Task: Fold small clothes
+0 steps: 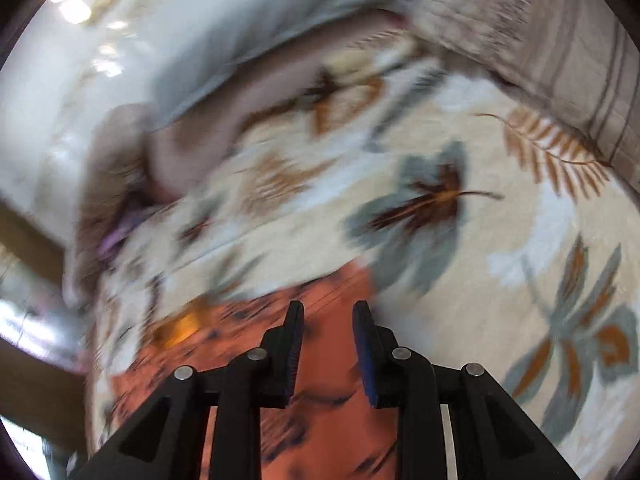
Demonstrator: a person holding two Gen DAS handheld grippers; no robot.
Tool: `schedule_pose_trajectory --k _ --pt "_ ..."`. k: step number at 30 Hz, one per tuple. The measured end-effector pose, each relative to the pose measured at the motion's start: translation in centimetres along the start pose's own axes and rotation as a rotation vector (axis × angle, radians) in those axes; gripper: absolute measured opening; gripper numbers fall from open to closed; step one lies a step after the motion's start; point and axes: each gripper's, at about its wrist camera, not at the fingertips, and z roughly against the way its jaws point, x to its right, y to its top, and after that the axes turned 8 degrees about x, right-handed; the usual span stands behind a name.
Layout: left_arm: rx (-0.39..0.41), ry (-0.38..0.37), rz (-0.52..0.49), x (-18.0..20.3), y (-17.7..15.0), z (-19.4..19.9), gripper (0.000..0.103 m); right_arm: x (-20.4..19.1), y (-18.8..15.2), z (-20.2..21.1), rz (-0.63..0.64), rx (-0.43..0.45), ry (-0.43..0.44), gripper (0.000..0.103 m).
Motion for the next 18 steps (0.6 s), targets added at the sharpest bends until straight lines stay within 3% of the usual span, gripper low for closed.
schedule_pose_trajectory --k 5,10,15,18 --pt "-0.010 0.003 0.002 0.0 0.1 0.1 0.078 -3.5 -7.0 1.1 0.053 -0.151 0.148 0.029" --pt "-0.016 0.002 -0.004 0.1 0.0 0.2 0.078 -2.5 -10.9 -2.4 0.055 -0.262 0.095 0.030" --pt "-0.018 -0.011 0.001 -0.3 0.1 0.7 0.078 -0.6 -10.9 -2.7 -0.058 -0.253 0.136 0.030" --pt "0.031 -0.049 0.083 -1.9 0.4 2.8 0.078 -0.7 -10.8 -2.6 -0.043 -0.252 0.142 0.030"
